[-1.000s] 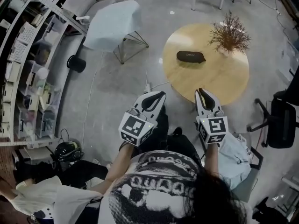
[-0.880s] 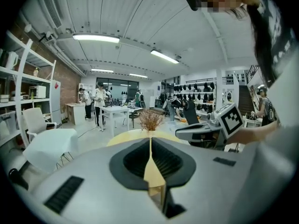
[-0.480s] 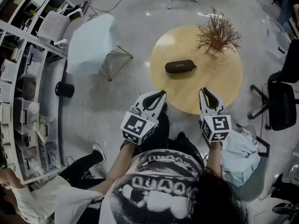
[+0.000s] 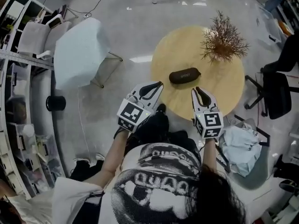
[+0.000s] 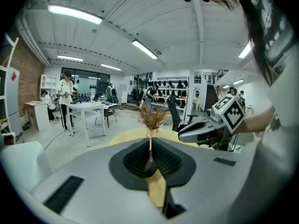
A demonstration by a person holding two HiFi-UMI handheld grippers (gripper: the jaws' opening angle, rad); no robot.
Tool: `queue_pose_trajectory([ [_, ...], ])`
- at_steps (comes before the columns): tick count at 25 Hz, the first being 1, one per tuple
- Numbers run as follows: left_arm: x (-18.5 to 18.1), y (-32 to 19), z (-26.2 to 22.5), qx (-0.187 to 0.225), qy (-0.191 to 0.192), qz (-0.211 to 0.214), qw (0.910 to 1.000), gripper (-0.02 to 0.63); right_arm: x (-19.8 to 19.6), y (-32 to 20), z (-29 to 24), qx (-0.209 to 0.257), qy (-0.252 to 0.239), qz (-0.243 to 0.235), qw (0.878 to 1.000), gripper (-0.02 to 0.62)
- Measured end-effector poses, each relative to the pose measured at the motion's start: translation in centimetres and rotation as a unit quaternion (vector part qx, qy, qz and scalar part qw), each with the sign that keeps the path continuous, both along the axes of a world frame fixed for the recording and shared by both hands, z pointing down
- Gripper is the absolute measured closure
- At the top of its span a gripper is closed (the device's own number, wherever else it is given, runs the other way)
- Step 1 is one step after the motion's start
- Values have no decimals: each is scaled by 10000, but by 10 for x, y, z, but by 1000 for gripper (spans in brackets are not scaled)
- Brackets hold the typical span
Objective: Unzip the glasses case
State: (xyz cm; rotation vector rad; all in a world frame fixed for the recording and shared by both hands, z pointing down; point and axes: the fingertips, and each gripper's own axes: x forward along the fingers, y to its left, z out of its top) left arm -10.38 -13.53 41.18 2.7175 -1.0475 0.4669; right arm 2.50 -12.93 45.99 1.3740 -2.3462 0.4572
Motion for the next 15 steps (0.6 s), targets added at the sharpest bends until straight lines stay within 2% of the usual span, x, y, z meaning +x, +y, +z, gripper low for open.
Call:
queue_pose_trajectory([
  [7, -3, -37, 30, -278, -77, 711, 9970, 586, -26, -11, 31, -398, 147, 192, 9989, 540],
  [15, 29, -62, 65, -565, -306, 1902, 9796, 582, -40, -12, 70, -776, 129, 412, 9961, 540],
])
